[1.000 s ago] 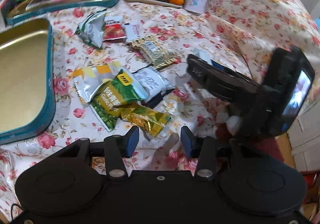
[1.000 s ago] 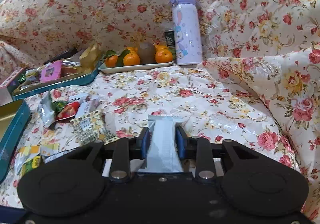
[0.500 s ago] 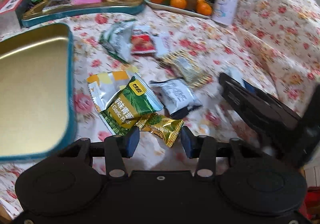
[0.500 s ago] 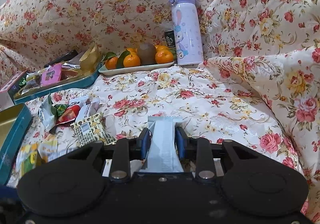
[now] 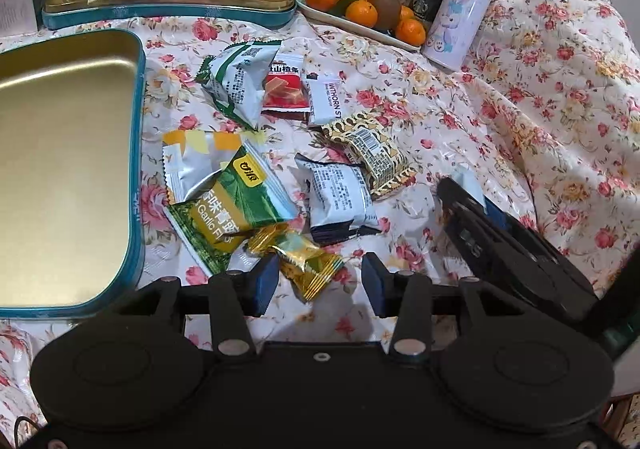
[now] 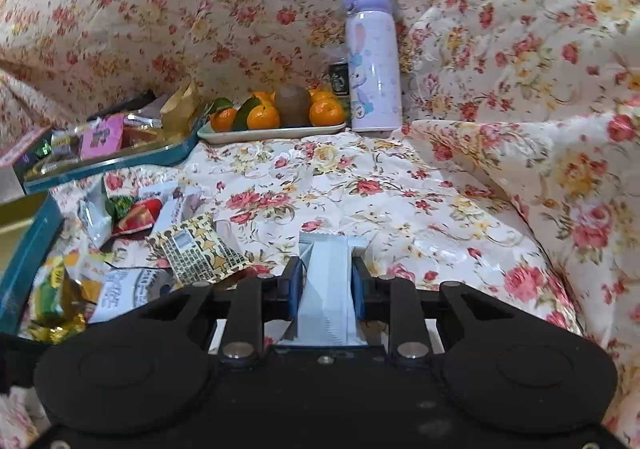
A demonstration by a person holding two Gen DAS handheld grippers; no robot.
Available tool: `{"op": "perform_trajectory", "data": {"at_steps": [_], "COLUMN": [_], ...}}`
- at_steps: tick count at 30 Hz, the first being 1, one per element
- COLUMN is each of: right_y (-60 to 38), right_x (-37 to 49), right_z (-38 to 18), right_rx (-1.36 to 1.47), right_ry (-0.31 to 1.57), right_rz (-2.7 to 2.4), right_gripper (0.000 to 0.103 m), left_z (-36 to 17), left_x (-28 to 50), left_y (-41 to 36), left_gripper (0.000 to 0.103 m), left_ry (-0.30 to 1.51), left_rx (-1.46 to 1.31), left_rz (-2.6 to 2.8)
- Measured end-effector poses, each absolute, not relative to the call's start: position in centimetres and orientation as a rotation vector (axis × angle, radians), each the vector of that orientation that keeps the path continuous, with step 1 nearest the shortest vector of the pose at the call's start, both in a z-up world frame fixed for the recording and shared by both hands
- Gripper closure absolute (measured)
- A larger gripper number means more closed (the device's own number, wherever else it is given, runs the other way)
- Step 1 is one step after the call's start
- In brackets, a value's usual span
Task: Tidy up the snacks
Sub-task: 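Lift the white bar with the right tool while the left tool grasps the gold candy, then carry both snacks over the gold tin tray and open both tools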
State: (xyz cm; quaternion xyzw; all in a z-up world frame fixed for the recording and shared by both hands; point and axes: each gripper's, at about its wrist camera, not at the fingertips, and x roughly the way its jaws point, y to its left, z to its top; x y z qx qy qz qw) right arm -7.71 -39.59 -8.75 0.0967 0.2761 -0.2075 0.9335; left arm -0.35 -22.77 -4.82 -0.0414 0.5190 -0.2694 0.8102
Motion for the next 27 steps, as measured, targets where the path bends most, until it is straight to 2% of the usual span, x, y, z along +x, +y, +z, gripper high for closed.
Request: {"op": "perform_trajectory", "data": {"at_steps": [10,11,12,13,27], "right_y": [-39.7,-39.6,-39.4,-39.2,-37.5], "right_x": [-9.8,-9.9,-10.1,-10.2,-11.6], "right_z": [-8.2,-8.1,-7.9,-7.8,-5.5], "right_rx": [0.245,0.243,0.239,0.236,0.229], "right_ry": [0.561,0.558,0.553,0.548,0.507], "right_rz": [-0.443,-0.441,-0.44,-0.439,-0.425], "right_gripper": [0.076,0.076,0.076,0.076,0.076], "left_z": [-5.3,-5.3,-5.3,-5.3,-1.6], "left_x": [0.3,0.1,-0.1,-0.3,-2.4], "left_y": [-23.4,-23.5,-23.6,-23.7,-21.4], "left_gripper": [0.052,0.065,0.074,0.078,0.079], "left_ry": [1.124,1.114,1.101,1.091,0.983], "left_rx": [-0.074,-0.059,-0.033,-0.014,-0.029], "left_rz": [-0.495,-0.487,-0.474,-0.473,-0.541]}}
